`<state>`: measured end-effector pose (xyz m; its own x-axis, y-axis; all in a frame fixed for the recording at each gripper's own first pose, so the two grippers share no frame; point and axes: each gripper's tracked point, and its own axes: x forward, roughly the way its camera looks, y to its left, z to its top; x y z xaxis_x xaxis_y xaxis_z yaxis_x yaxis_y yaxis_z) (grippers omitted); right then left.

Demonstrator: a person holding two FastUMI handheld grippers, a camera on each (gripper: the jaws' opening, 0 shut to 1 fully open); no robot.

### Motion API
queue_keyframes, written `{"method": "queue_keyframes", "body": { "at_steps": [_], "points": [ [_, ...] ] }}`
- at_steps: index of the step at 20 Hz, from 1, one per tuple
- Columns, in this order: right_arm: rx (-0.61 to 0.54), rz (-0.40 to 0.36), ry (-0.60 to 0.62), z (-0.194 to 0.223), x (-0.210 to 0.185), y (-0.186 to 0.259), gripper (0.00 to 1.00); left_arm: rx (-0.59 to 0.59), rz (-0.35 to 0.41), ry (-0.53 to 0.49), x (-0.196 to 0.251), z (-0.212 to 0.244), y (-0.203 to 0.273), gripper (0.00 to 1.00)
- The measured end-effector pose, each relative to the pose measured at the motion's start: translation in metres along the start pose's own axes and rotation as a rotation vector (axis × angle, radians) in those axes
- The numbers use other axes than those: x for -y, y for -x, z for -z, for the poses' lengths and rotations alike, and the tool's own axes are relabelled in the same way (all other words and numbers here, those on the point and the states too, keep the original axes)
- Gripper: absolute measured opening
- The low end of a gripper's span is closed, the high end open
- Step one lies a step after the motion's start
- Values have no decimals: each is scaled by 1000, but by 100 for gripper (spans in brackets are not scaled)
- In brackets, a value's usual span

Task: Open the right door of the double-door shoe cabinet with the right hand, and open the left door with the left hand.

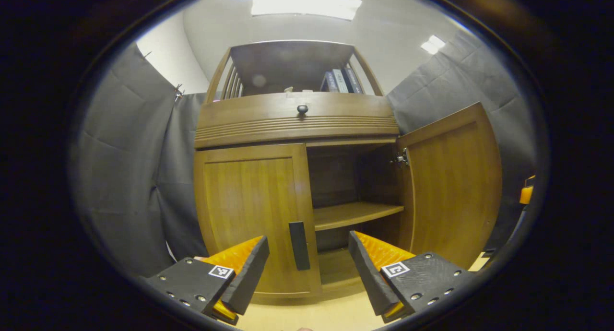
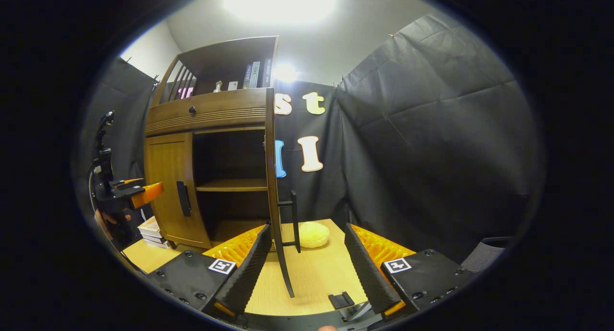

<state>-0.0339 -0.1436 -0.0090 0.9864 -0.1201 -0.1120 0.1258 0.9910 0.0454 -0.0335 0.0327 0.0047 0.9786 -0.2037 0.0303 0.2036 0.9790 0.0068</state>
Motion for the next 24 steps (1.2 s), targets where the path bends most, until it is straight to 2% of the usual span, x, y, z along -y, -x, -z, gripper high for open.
{"method": "queue_keyframes", "body": {
  "at_steps": [1,2,3,4,6,7,8,9,10,11,12,13,14,15,16,23,24],
  "points": [
    [-1,8,0,0,1,3,96,1,-3,-2,-2,0,-2,97],
    [-1,18,-1,1,3,6,92,1,-5,-2,-3,2,-4,97],
    [-4,25,-2,2,3,9,96,-1,-8,2,-4,3,-5,97],
    [-7,34,-1,5,5,12,92,-3,-9,11,-3,4,-7,97],
    [-17,53,8,9,7,17,92,-4,-11,28,-2,6,-10,97],
    [-23,60,11,12,8,20,96,-4,-14,36,-2,6,-11,97],
    [-29,67,12,14,5,23,92,-2,-17,43,-1,6,-13,97],
    [-34,74,12,15,6,25,96,-4,-23,47,-3,9,-14,97],
    [-38,80,13,16,5,27,92,-8,-29,48,-4,10,-16,96],
    [-39,87,13,16,5,28,96,-16,-33,48,-5,12,-17,96],
    [-40,92,16,16,5,30,92,-23,-36,48,-6,14,-16,96],
    [-39,97,19,16,5,31,96,-30,-40,46,-7,16,-16,96],
    [-41,102,22,16,4,32,92,-37,-43,42,-7,16,-17,94],
    [-45,106,23,17,4,33,96,-48,-46,37,-8,20,-19,95],
    [-49,108,22,19,3,34,92,-55,-46,32,-8,23,-20,96],
    [-66,121,25,26,1,35,92,-126,-9,29,-8,39,-21,97],
    [-65,121,29,27,1,34,92,-132,0,41,-3,44,-20,87]
  ]
}}
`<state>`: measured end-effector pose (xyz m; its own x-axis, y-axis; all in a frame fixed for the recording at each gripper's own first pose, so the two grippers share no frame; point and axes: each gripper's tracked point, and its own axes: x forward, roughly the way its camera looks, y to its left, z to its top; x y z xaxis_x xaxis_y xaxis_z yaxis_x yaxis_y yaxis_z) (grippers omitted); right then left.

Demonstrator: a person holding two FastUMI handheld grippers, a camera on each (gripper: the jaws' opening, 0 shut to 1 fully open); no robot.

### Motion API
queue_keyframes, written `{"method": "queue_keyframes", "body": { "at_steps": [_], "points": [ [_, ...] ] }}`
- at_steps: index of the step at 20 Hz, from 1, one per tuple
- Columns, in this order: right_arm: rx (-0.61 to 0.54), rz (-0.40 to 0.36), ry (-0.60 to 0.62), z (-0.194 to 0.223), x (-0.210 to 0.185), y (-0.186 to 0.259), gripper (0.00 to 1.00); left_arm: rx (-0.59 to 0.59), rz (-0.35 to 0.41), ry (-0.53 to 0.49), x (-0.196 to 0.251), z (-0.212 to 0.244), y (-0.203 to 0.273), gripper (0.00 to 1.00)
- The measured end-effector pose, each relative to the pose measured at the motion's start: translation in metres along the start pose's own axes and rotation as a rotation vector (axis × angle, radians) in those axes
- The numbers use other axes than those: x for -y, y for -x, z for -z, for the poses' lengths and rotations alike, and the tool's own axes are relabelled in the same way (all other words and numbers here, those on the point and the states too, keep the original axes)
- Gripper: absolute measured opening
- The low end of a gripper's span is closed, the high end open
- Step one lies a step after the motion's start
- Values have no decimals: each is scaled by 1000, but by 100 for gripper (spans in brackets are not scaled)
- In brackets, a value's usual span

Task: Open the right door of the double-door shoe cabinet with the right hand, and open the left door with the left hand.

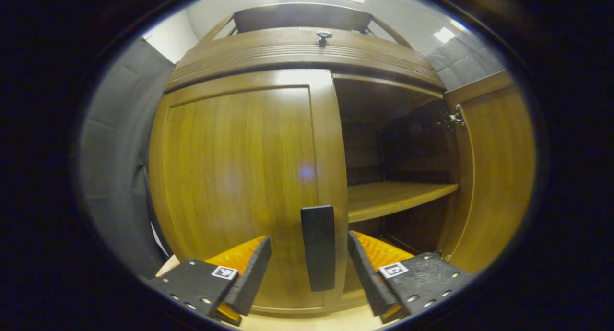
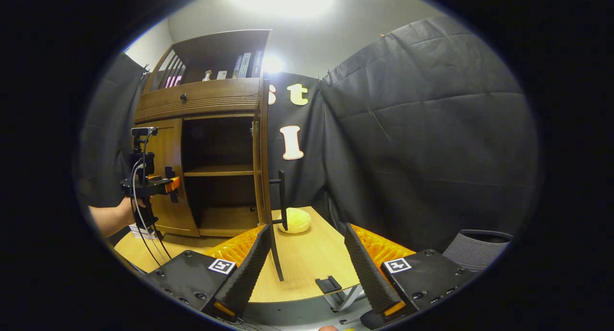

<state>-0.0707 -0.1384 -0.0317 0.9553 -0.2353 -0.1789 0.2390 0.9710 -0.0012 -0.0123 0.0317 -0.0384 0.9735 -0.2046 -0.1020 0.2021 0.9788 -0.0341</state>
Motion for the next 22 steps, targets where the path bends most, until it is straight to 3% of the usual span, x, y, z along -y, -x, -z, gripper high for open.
{"method": "queue_keyframes", "body": {
  "at_steps": [1,3,6,7,11,14,15,22],
  "points": [
    [0,1,4,0,0,-1,96,-4,-3,9,1,1,1,76],
    [-2,-1,8,1,0,-3,92,5,-1,19,1,3,-6,71],
    [-1,-4,11,2,0,-4,96,11,-10,-14,5,-3,-6,40],
    [1,-5,9,1,0,-5,96,16,-25,-19,-1,-3,3,39],
    [5,-15,0,2,0,-10,96,-19,-38,4,-3,2,-1,18],
    [10,-37,-11,1,-4,-15,96,-19,-35,-2,-3,-5,4,24],
    [12,-47,-14,0,-7,-18,96,-16,-34,0,-3,-8,6,18],
    [24,-138,3,-3,-31,-28,92,-22,-35,14,-2,-18,29,24]
  ]
}}
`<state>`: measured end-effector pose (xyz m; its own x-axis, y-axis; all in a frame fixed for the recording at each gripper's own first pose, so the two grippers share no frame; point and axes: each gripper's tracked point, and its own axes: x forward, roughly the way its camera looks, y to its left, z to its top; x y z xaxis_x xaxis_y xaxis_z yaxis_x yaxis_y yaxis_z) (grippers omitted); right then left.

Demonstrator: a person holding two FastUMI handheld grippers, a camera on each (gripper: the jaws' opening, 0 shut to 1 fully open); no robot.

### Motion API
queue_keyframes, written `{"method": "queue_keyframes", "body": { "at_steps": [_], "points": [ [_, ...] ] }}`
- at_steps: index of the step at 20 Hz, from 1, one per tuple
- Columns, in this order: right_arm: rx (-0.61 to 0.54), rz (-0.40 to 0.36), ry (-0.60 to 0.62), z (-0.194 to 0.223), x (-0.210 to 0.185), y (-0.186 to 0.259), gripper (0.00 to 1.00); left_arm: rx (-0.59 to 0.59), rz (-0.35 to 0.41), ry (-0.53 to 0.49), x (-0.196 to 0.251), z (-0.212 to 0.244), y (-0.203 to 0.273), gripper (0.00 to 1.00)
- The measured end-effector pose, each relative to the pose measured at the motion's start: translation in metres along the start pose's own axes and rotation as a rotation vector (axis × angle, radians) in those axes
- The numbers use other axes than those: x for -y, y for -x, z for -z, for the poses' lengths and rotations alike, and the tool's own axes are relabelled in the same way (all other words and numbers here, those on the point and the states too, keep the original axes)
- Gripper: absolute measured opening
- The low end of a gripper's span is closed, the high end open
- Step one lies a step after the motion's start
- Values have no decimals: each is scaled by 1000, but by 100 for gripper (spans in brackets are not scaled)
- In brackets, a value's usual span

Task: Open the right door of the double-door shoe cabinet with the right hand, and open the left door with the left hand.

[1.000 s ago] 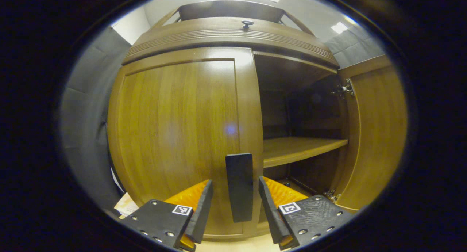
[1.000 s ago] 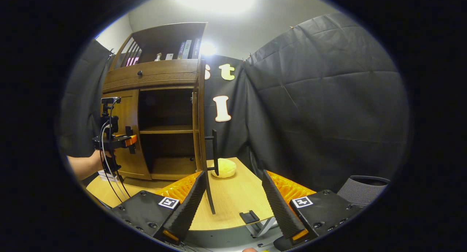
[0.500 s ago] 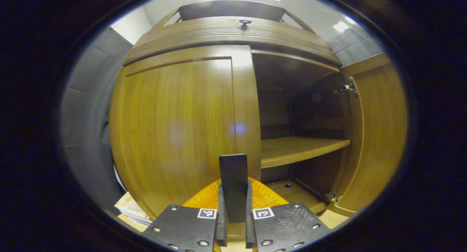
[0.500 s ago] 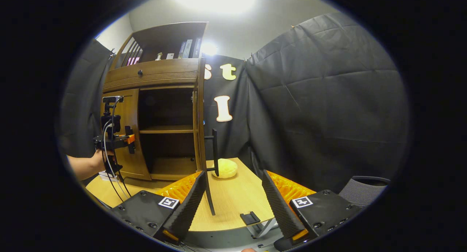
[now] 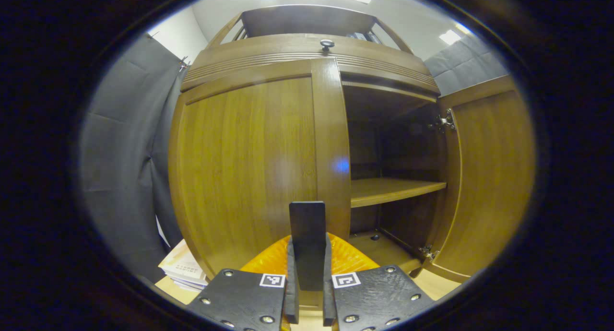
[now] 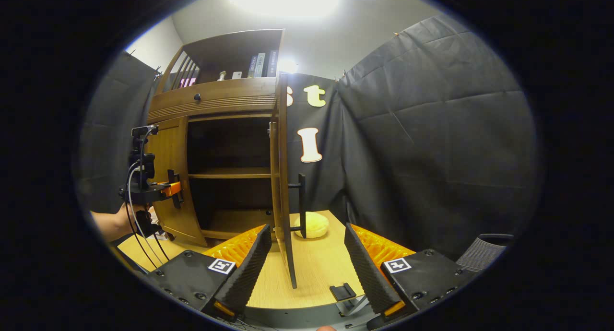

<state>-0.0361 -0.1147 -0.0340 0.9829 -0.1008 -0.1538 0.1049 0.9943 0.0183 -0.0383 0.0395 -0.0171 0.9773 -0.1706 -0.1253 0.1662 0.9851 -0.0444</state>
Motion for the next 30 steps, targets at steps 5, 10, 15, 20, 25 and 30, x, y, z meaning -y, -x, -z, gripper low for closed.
{"method": "queue_keyframes", "body": {
  "at_steps": [5,10,15,20,25,30],
  "points": [
    [3,-55,-2,-1,-17,-7,96,-1,-10,3,-6,-2,22,24],
    [9,-109,1,2,-29,-13,96,2,-21,8,-15,0,45,24],
    [13,-166,8,-1,-53,-19,92,5,-37,18,-33,2,76,23],
    [10,-226,3,-1,-87,-24,92,10,-49,14,-48,4,100,17],
    [15,-263,8,-3,-107,-26,96,12,-62,25,-66,7,116,17],
    [12,-294,3,-2,-126,-27,96,15,-72,31,-90,9,132,17]
  ]
}}
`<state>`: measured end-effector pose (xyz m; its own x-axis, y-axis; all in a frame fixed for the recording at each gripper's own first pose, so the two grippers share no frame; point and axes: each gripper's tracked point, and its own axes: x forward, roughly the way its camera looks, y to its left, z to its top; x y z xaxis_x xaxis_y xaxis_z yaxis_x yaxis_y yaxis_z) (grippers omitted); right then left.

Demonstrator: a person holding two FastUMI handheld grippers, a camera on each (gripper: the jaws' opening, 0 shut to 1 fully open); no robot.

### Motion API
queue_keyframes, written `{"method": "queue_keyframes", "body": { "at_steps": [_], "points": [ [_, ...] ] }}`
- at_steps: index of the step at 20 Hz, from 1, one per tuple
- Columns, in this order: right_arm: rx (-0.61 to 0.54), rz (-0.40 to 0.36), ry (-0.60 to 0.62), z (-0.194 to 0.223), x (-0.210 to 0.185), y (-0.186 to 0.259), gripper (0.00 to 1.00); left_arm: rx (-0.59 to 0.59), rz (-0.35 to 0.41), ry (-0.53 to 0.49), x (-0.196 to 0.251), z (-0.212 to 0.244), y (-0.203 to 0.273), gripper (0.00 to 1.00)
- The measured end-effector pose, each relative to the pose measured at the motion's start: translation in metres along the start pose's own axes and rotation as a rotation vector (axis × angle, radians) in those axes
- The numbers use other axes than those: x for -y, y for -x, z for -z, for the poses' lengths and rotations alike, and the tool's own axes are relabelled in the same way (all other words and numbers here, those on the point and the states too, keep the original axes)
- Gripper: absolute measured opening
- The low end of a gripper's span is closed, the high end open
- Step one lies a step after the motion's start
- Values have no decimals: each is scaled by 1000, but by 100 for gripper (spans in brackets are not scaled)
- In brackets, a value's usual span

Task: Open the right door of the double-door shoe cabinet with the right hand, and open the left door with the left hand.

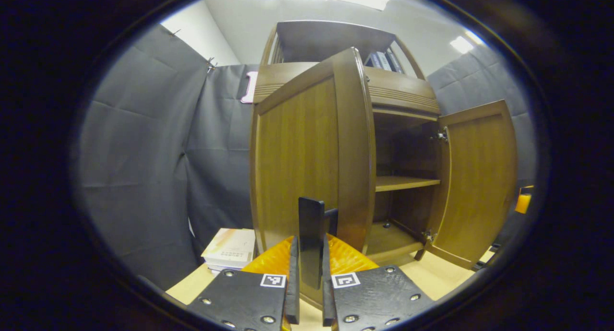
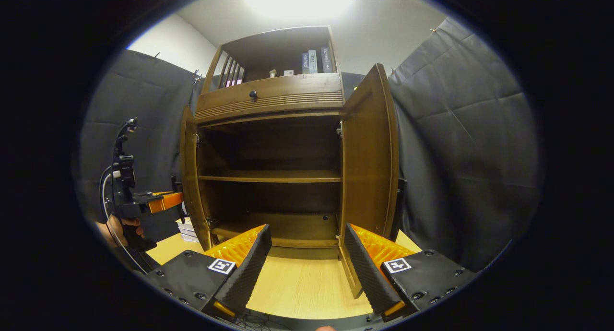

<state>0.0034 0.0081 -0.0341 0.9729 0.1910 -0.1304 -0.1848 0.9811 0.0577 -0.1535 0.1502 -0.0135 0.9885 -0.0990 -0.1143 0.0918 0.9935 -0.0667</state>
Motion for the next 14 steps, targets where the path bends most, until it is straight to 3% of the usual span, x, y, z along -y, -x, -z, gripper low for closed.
{"method": "queue_keyframes", "body": {
  "at_steps": [3,4,5,9,11,12,13,14],
  "points": [
    [4,-20,6,-1,-13,-3,92,3,-4,-1,-12,-1,7,17],
    [7,-26,7,-1,-18,-4,96,3,-7,1,-17,0,8,17],
    [8,-32,8,-1,-22,-5,92,3,-10,3,-21,0,10,17],
    [11,-53,5,-2,-38,-10,96,10,-15,2,-39,-1,20,17],
    [10,-65,0,-2,-46,-12,92,20,-19,-5,-48,-2,26,15],
    [9,-71,1,-2,-51,-12,96,23,-26,-15,-52,-1,27,3],
    [8,-75,3,-3,-55,-12,92,24,-33,-19,-54,-2,28,3],
    [10,-78,4,-1,-59,-13,96,23,-39,-20,-57,-3,32,3]
  ]
}}
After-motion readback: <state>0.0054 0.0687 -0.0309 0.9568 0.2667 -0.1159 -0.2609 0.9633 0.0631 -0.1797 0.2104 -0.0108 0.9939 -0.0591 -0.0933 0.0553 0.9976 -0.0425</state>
